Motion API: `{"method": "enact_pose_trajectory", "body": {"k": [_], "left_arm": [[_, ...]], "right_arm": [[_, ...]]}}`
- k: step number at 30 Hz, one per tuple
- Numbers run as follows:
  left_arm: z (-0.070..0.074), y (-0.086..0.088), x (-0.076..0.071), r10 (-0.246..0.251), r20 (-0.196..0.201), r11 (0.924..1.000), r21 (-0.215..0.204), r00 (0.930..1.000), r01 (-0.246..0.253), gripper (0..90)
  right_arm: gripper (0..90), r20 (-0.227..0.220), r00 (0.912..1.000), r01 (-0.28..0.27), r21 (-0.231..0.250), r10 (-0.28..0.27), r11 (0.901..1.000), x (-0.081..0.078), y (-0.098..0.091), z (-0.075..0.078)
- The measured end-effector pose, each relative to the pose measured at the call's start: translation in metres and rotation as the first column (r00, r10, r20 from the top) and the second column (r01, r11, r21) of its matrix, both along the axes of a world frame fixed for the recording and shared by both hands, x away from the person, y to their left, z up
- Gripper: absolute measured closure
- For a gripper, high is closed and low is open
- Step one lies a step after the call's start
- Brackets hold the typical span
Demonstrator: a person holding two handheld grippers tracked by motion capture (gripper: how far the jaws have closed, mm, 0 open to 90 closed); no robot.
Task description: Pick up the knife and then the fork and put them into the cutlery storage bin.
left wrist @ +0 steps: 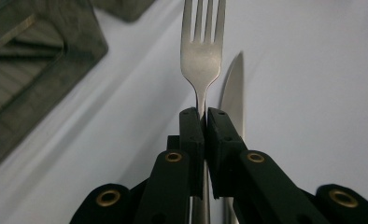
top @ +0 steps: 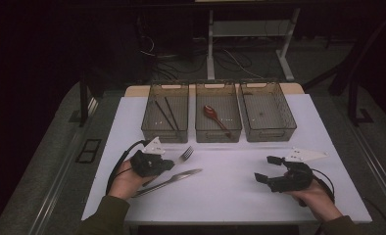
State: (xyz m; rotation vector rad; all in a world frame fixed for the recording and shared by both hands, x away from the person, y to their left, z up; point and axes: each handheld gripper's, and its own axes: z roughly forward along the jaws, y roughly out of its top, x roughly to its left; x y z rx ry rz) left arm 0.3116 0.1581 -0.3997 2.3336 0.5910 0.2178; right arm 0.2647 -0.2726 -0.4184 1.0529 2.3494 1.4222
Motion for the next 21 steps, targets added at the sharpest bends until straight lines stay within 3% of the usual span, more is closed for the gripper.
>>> {"method": "enact_pose_trajectory", "body": {"k": [5,12,21], "left_arm": [[0.012,-0.013,0.000,-0.016,0.037,0.9977,-0.065,0.9992,0.018,84.9],[0.017,-0.036,0.003,-0.024,0.065,0.9889,-0.145,0.9976,0.033,84.9],[0.015,-0.077,0.007,-0.040,0.085,0.9835,-0.173,0.9956,0.054,84.9]], "right_arm": [[16.7,0.016,0.9997,-0.017,0.015,0.017,0.9997,0.007,0.014,0.013],[27.1,0.028,0.9989,-0.040,0.039,0.039,0.9984,0.021,0.038,0.023],[43.9,-0.002,0.9984,-0.057,0.091,0.057,0.9942,0.038,0.055,0.031]]}}
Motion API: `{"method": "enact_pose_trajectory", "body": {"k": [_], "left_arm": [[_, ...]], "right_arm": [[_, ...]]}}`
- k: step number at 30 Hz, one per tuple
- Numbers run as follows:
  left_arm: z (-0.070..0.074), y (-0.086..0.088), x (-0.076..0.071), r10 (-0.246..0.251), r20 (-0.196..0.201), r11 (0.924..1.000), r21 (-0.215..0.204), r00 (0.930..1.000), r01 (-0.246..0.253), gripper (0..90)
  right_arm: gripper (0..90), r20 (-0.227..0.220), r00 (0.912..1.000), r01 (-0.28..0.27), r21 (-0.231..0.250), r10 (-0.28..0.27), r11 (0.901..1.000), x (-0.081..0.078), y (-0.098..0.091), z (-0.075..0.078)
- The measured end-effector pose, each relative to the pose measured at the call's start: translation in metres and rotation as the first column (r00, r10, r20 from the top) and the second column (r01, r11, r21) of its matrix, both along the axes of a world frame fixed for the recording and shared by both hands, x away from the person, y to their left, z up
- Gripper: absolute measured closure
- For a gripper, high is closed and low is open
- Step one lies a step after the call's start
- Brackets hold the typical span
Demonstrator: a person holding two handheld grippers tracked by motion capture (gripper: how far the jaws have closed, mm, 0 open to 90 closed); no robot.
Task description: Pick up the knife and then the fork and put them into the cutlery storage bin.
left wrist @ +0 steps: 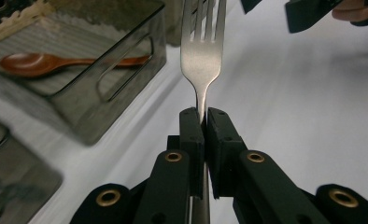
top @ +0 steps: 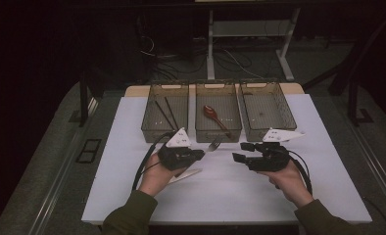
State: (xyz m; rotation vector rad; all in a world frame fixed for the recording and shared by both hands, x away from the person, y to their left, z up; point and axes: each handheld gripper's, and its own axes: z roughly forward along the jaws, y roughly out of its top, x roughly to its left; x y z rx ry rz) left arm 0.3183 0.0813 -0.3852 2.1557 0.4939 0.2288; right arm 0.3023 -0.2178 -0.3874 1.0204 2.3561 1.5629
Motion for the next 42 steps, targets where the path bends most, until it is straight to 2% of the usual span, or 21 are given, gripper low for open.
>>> {"method": "enact_pose_trajectory", "body": {"k": [5,10,14,17,19,22,25,28,31,34,37,40,42], "left_arm": [[-0.003,-0.020,0.001,0.008,0.015,0.9998,-0.018,0.9999,-0.008,84.9],[-0.005,-0.032,0.000,0.007,0.039,0.9994,-0.034,0.9992,-0.006,84.9],[-0.004,-0.037,-0.003,0.010,0.058,0.9989,-0.045,0.9983,-0.008,84.9],[-0.004,-0.038,-0.004,0.008,0.064,0.9984,-0.056,0.9979,-0.004,84.9],[-0.005,-0.038,-0.003,0.004,0.061,0.9987,-0.051,0.9981,-0.001,84.8],[-0.007,-0.039,-0.003,0.018,0.052,0.9974,-0.070,0.9985,-0.014,84.6],[-0.008,-0.037,-0.002,0.011,0.047,0.9972,-0.075,0.9989,-0.007,81.9],[-0.007,-0.034,-0.003,0.022,0.051,0.9974,-0.070,0.9985,-0.018,70.7],[-0.010,-0.026,-0.004,0.025,0.039,0.9961,-0.085,0.9989,-0.022,64.0],[-0.013,-0.017,-0.006,0.026,0.038,0.9964,-0.082,0.9989,-0.023,60.1],[-0.015,-0.007,-0.008,0.036,0.025,0.9948,-0.096,0.9990,-0.034,55.3],[-0.018,0.005,-0.011,0.041,0.015,0.9936,-0.105,0.9990,-0.040,51.6],[-0.020,0.013,-0.014,0.045,0.019,0.9940,-0.101,0.9988,-0.043,48.5]], "right_arm": [[50.5,-0.013,0.9999,-0.010,0.028,0.011,0.9996,0.006,0.008,0.004],[55.6,-0.033,0.9994,-0.004,0.052,0.006,0.9986,0.012,0.011,0.003],[62.9,-0.048,0.9988,0.007,0.073,-0.004,0.9973,0.018,0.014,0.002],[72.2,-0.058,0.9983,0.008,0.087,-0.003,0.9962,0.021,0.016,0.001],[78.0,-0.052,0.9986,0.011,0.099,-0.006,0.9950,0.022,0.017,0.002],[84.4,-0.041,0.9991,0.012,0.108,-0.008,0.9940,0.023,0.018,0.004],[85.2,-0.024,0.9997,0.008,0.102,-0.006,0.9948,0.023,0.020,0.006],[85.4,-0.015,0.9998,0.017,0.090,-0.015,0.9958,0.024,0.019,0.009],[85.4,-0.010,0.9993,0.036,0.097,-0.035,0.9946,0.026,0.011,0.013],[85.4,0.003,0.9977,0.067,0.092,-0.067,0.9935,0.030,-0.001,0.019],[85.4,0.008,0.9948,0.100,0.092,-0.101,0.9907,0.034,-0.016,0.028],[85.4,0.019,0.9900,0.138,0.082,-0.140,0.9871,0.038,-0.032,0.038],[85.4,0.023,0.9863,0.161,0.094,-0.163,0.9825,0.041,-0.044,0.044]]}}
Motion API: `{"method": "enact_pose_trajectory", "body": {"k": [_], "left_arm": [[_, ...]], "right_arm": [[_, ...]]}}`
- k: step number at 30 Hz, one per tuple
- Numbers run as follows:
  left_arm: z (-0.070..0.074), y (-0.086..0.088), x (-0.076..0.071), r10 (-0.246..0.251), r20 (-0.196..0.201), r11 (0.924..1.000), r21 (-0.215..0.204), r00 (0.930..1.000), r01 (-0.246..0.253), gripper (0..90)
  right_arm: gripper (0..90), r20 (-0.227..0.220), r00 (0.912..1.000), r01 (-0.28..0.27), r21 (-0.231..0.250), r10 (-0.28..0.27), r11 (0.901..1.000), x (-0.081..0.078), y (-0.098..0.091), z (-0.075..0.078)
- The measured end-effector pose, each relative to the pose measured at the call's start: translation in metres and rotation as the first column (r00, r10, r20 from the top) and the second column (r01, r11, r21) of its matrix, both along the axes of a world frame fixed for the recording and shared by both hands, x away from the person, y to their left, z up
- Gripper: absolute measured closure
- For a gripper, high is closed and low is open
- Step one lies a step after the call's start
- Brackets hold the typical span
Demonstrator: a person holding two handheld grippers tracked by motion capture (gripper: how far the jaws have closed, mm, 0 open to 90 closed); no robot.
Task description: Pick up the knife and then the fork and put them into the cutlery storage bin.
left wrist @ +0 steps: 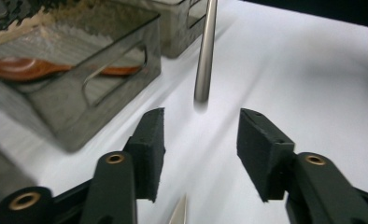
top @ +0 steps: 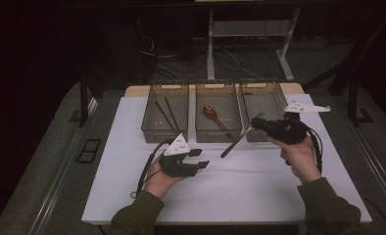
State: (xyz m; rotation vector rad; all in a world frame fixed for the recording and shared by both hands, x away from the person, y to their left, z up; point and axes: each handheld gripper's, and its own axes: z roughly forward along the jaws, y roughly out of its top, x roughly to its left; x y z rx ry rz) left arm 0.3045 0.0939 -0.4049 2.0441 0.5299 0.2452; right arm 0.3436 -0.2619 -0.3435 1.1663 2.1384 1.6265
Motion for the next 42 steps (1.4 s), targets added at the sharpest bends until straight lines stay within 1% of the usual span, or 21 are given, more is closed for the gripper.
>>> {"method": "enact_pose_trajectory", "body": {"k": [3,4,5,6,8,11,13,15,19,23,25,27,28,29,31,33,36,38,42], "left_arm": [[-0.002,0.013,-0.003,0.002,0.007,1.0000,-0.003,1.0000,-0.002,44.7],[-0.003,0.017,-0.005,0.007,0.000,0.9999,-0.011,1.0000,-0.007,43.2],[-0.003,0.020,-0.006,0.011,0.002,0.9999,-0.014,0.9999,-0.011,41.8],[-0.004,0.024,-0.007,0.016,0.005,0.9998,-0.015,0.9999,-0.016,41.1],[-0.005,0.030,-0.009,0.019,0.001,0.9995,-0.025,0.9998,-0.019,39.1],[-0.007,0.037,-0.012,0.022,-0.009,0.9994,-0.028,0.9997,-0.023,36.5],[-0.009,0.042,-0.014,0.025,-0.013,0.9993,-0.027,0.9996,-0.025,35.1],[-0.011,0.045,-0.017,0.027,-0.020,0.9989,-0.039,0.9994,-0.028,34.2],[-0.015,0.050,-0.021,0.023,-0.028,0.9992,-0.031,0.9993,-0.024,31.0],[-0.017,0.055,-0.024,0.029,-0.026,0.9993,-0.025,0.9992,-0.029,27.3],[-0.017,0.055,-0.024,0.035,-0.021,0.9989,-0.031,0.9991,-0.036,25.4],[-0.017,0.055,-0.024,0.038,-0.019,0.9987,-0.033,0.9991,-0.039,24.7],[-0.017,0.054,-0.023,0.036,-0.019,0.9990,-0.027,0.9992,-0.037,24.2],[-0.018,0.054,-0.023,0.036,-0.019,0.9991,-0.024,0.9992,-0.036,23.9],[-0.018,0.054,-0.023,0.035,-0.018,0.9991,-0.020,0.9992,-0.036,23.7],[-0.019,0.054,-0.022,0.037,-0.019,0.9991,-0.020,0.9991,-0.038,23.4],[-0.019,0.054,-0.022,0.037,-0.016,0.9992,-0.015,0.9992,-0.037,23.3],[-0.019,0.054,-0.022,0.037,-0.015,0.9992,-0.015,0.9992,-0.037,23.2],[-0.019,0.055,-0.022,0.040,-0.015,0.9990,-0.022,0.9991,-0.040,22.9]], "right_arm": [[85.4,0.015,0.9992,0.038,0.005,-0.038,0.9993,0.004,-0.016,0.009],[85.4,0.021,0.9985,0.049,0.005,-0.049,0.9988,0.005,-0.020,0.011],[85.4,0.023,0.9978,0.062,0.004,-0.062,0.9981,0.007,-0.024,0.014],[85.4,0.028,0.9970,0.071,0.002,-0.071,0.9974,0.008,-0.028,0.016],[85.4,0.035,0.9953,0.090,0.000,-0.090,0.9960,0.011,-0.035,0.021],[85.4,0.044,0.9929,0.110,-0.001,-0.110,0.9939,0.016,-0.043,0.028],[85.4,0.050,0.9909,0.125,-0.007,-0.125,0.9921,0.018,-0.047,0.031],[85.4,0.051,0.9886,0.143,-0.009,-0.142,0.9897,0.022,-0.053,0.034],[85.4,0.056,0.9836,0.172,-0.006,-0.172,0.9850,0.028,-0.064,0.037],[85.4,0.058,0.9769,0.208,-0.031,-0.206,0.9777,0.037,-0.073,0.040],[85.4,0.058,0.9734,0.223,-0.032,-0.221,0.9742,0.041,-0.077,0.040],[85.5,0.047,0.9701,0.240,-0.039,-0.238,0.9700,0.046,-0.081,0.040],[85.5,0.049,0.9676,0.250,-0.051,-0.248,0.9669,0.049,-0.082,0.038],[85.4,0.038,0.9658,0.258,-0.062,-0.256,0.9640,0.053,-0.082,0.036],[85.5,0.016,0.9644,0.264,-0.071,-0.264,0.9618,0.058,-0.083,0.031],[85.4,-0.002,0.9637,0.266,-0.081,-0.267,0.9606,0.065,-0.082,0.024],[85.4,-0.057,0.9638,0.254,-0.094,-0.260,0.9625,0.075,-0.079,0.013],[85.4,-0.082,0.9620,0.250,-0.120,-0.260,0.9608,0.081,-0.076,0.006],[85.4,-0.120,0.9570,0.249,-0.129,-0.264,0.9599,0.092,-0.073,-0.006]]}}
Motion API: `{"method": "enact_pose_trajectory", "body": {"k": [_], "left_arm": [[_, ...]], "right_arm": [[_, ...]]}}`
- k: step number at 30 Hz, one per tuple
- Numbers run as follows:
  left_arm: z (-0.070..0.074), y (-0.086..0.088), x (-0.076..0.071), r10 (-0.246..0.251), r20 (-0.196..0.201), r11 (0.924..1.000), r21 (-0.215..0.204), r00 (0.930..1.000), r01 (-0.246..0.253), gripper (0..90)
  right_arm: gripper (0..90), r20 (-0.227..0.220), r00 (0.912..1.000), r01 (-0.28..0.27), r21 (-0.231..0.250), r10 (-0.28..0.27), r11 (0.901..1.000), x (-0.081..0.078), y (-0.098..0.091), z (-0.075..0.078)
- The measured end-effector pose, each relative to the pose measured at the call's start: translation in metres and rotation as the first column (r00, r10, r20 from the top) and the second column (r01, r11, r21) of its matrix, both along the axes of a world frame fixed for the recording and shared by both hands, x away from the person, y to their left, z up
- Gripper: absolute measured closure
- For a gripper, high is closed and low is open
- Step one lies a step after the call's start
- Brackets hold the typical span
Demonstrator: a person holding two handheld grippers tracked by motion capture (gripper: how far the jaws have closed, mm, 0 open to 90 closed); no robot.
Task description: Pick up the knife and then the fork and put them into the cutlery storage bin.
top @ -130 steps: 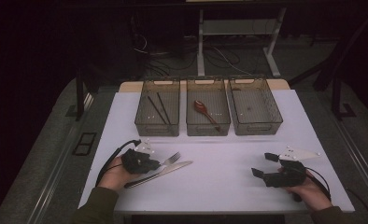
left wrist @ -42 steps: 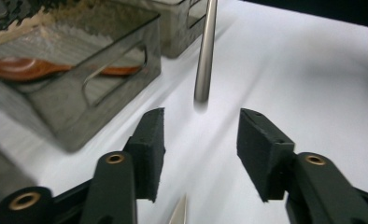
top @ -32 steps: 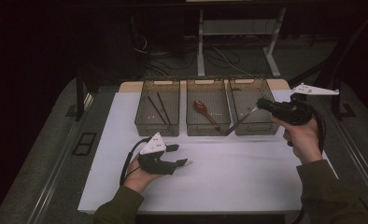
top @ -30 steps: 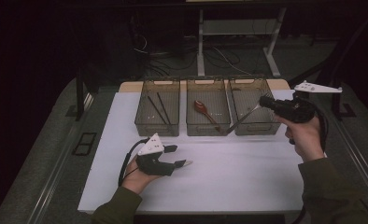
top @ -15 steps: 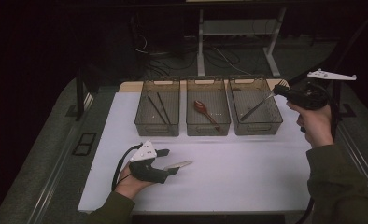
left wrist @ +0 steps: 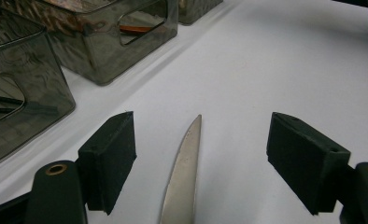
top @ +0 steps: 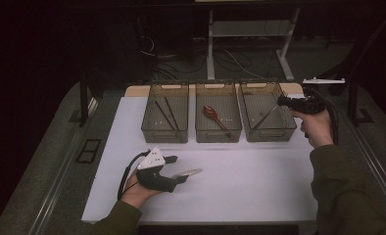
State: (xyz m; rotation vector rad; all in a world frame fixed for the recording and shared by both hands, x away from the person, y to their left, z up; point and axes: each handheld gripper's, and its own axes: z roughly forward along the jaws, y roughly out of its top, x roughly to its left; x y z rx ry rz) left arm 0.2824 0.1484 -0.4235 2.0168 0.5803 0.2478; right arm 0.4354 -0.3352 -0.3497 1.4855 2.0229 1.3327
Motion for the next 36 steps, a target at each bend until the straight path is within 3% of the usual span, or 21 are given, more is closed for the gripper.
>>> {"method": "enact_pose_trajectory", "body": {"k": [7,12,14,20,23,31,36], "left_arm": [[0.001,0.001,0.000,0.003,-0.003,1.0000,-0.004,1.0000,-0.003,22.5],[0.000,0.000,0.001,-0.001,-0.003,1.0000,-0.001,1.0000,0.001,22.4],[0.000,0.000,0.001,-0.002,-0.004,1.0000,0.002,1.0000,0.002,22.3],[0.000,0.000,0.001,-0.003,-0.005,1.0000,0.005,1.0000,0.003,21.9],[0.000,0.000,0.001,-0.003,-0.004,1.0000,0.005,1.0000,0.003,21.5],[-0.001,0.000,0.001,-0.002,-0.004,1.0000,0.009,1.0000,0.002,20.6],[-0.001,0.001,0.002,0.004,-0.003,0.9999,0.009,1.0000,-0.004,19.3]], "right_arm": [[84.8,-0.045,0.9989,0.015,0.008,-0.015,0.9999,0.012,-0.006,-0.014],[79.7,-0.068,0.9960,0.053,-0.060,-0.057,0.9968,0.020,-0.012,-0.024],[73.8,-0.065,0.9944,0.076,-0.095,-0.083,0.9925,0.022,-0.016,-0.028],[45.2,-0.037,0.9887,0.141,-0.101,-0.145,0.9848,0.021,-0.030,-0.029],[38.2,-0.016,0.9867,0.160,-0.097,-0.162,0.9824,0.017,-0.035,-0.027],[33.7,0.026,0.9939,0.108,-0.069,-0.107,0.9917,-0.002,-0.035,-0.022],[29.6,0.058,0.9979,0.031,-0.039,-0.029,0.9987,-0.020,-0.028,-0.017]]}}
